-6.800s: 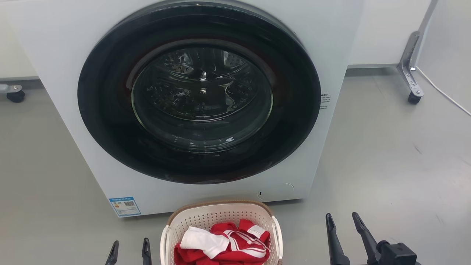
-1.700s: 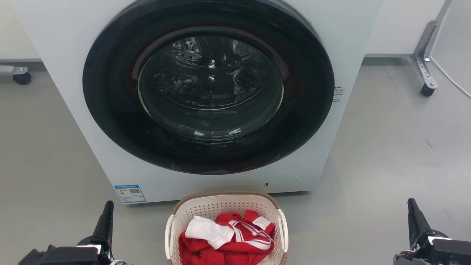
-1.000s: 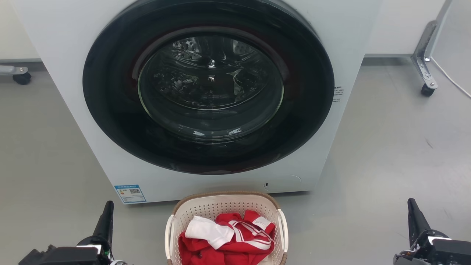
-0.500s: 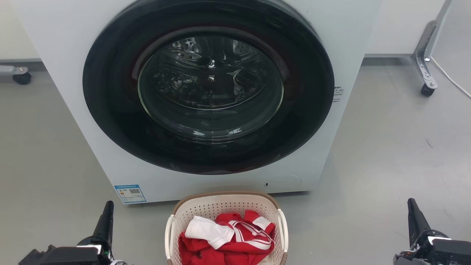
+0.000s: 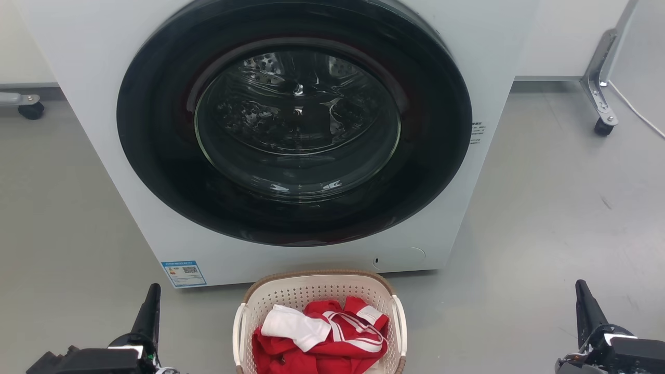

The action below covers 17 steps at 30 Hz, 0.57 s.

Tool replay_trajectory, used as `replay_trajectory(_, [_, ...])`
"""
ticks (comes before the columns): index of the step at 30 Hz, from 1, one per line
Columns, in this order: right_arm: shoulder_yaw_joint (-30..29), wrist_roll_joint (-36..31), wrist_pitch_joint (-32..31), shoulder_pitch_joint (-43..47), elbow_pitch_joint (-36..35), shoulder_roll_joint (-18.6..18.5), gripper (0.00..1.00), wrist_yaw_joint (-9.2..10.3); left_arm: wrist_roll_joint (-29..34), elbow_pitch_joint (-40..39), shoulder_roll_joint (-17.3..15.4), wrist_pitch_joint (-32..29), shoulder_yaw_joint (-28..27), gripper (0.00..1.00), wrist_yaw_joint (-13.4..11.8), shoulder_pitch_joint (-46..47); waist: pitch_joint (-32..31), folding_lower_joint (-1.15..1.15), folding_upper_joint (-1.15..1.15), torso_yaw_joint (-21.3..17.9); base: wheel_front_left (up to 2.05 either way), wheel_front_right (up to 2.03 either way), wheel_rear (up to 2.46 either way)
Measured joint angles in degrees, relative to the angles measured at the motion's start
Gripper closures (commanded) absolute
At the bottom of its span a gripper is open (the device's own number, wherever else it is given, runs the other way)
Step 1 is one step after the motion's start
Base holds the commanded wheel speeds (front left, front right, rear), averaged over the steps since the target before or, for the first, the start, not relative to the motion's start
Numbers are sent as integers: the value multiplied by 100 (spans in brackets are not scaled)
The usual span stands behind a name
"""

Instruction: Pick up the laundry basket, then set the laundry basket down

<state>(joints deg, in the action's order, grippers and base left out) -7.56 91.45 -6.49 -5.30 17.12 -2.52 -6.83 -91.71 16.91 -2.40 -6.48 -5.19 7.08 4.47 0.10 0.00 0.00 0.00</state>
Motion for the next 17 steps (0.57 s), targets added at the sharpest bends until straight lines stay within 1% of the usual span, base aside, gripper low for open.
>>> replay_trajectory(17, [0,7,0,0,-1,0,100,0,0,-1,0,0,0,100,0,0,1,0,0,0,0,0,0])
